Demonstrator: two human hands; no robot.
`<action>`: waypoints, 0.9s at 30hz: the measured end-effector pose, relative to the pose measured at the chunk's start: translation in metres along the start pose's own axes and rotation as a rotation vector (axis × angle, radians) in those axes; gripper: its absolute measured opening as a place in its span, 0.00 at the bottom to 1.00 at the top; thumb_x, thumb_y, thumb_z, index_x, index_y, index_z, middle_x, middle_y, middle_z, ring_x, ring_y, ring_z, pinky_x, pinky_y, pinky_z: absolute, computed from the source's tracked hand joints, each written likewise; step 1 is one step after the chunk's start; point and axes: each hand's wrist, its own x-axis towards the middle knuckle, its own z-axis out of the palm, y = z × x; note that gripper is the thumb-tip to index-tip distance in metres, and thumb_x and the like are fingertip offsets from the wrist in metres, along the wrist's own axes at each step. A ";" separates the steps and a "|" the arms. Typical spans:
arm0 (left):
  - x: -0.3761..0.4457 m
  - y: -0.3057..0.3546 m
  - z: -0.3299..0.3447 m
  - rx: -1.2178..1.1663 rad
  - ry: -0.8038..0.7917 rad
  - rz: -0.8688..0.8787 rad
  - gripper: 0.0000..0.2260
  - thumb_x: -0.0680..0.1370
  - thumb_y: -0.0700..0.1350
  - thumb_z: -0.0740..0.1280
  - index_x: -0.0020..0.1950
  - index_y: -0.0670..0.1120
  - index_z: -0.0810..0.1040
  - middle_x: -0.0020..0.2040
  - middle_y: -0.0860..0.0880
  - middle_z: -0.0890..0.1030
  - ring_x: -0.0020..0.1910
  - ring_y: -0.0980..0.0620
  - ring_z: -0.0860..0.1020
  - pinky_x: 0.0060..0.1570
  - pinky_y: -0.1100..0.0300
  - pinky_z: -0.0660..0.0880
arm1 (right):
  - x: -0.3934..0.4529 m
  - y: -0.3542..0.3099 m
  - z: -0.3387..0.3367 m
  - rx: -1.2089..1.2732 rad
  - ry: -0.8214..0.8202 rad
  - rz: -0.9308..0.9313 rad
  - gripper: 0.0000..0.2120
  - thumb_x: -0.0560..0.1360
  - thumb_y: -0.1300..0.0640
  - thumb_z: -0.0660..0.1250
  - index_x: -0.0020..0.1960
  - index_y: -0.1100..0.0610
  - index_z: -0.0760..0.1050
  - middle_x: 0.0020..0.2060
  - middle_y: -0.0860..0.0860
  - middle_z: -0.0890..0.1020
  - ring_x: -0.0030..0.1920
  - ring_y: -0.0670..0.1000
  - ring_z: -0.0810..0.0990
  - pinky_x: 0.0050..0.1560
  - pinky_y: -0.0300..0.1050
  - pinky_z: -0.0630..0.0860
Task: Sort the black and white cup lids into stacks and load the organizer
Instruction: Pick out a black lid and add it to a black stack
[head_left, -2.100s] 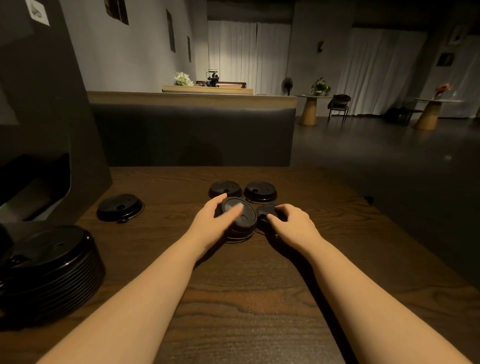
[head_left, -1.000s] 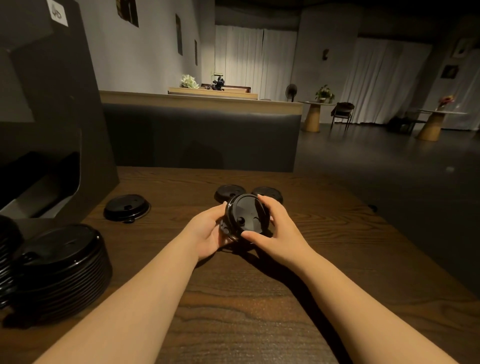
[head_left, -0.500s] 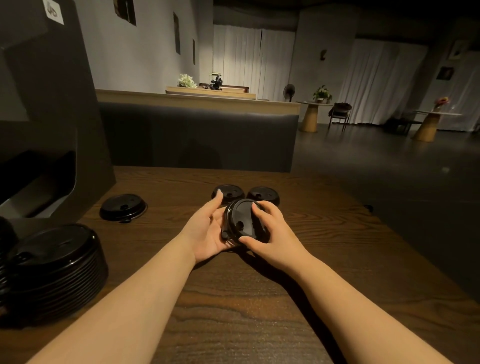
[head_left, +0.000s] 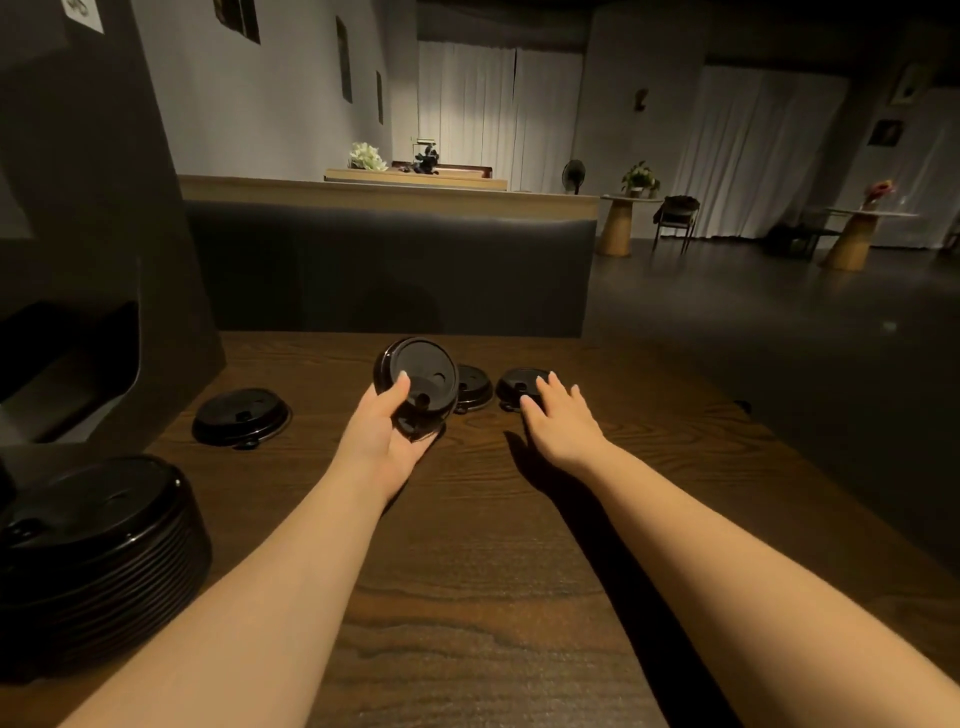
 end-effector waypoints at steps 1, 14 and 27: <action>0.000 0.001 0.000 -0.020 0.004 -0.009 0.18 0.81 0.43 0.60 0.72 0.50 0.67 0.71 0.42 0.70 0.68 0.39 0.70 0.66 0.41 0.68 | 0.005 0.000 0.001 0.000 0.009 0.004 0.26 0.82 0.45 0.48 0.78 0.53 0.50 0.78 0.50 0.50 0.77 0.56 0.43 0.74 0.56 0.47; 0.005 0.005 -0.004 0.010 0.021 -0.111 0.20 0.80 0.41 0.63 0.72 0.45 0.68 0.68 0.39 0.73 0.65 0.38 0.73 0.64 0.41 0.71 | -0.011 0.004 0.004 0.089 0.175 -0.052 0.29 0.73 0.39 0.66 0.69 0.53 0.68 0.70 0.52 0.65 0.71 0.53 0.61 0.69 0.51 0.65; 0.006 0.004 -0.005 0.179 0.065 -0.134 0.22 0.80 0.51 0.62 0.74 0.46 0.67 0.70 0.42 0.72 0.68 0.41 0.72 0.66 0.43 0.69 | -0.030 -0.017 0.008 0.128 0.075 -0.322 0.36 0.71 0.47 0.72 0.74 0.52 0.61 0.70 0.50 0.66 0.70 0.50 0.65 0.67 0.43 0.64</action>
